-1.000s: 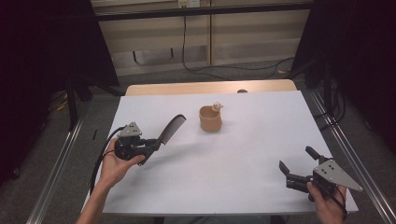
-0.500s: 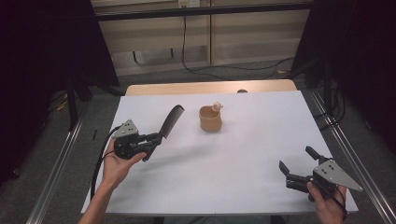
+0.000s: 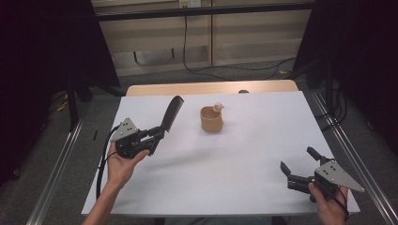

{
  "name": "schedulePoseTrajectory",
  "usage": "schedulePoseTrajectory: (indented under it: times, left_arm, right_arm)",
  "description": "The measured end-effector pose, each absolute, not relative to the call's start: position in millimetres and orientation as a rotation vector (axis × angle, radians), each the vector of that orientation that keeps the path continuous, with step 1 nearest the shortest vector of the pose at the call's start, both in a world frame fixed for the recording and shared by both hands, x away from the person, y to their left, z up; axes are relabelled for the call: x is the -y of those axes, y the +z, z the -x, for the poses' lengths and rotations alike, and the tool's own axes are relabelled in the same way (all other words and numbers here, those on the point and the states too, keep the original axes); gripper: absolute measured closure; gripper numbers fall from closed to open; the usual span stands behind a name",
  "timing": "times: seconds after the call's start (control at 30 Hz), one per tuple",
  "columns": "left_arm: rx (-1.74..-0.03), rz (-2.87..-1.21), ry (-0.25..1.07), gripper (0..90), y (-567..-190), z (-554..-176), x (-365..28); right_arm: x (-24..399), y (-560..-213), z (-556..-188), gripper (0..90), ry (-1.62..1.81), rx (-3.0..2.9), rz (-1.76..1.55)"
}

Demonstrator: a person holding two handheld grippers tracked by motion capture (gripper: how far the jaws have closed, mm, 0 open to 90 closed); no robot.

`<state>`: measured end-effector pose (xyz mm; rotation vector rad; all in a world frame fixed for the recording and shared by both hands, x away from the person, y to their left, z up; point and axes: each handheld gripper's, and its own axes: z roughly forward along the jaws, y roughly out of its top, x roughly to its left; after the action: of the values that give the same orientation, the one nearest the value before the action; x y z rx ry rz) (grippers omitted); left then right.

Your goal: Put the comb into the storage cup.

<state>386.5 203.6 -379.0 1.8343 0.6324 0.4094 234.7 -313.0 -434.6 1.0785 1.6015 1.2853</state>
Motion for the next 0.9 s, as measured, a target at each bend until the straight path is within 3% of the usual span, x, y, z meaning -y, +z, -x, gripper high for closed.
schedulePoseTrajectory:
  times: [0.23,0.9]
  left_arm:
    - [-0.618,-1.79,0.458,72.8,-379,-383,-190]
    - [-0.589,-1.736,0.389,72.8,-374,-391,-155]
  right_arm:
    - [313,-435,-235,0.2,1.289,-1.602,-1.08]
    - [314,-434,-234,0.0,1.297,-1.593,-1.071]
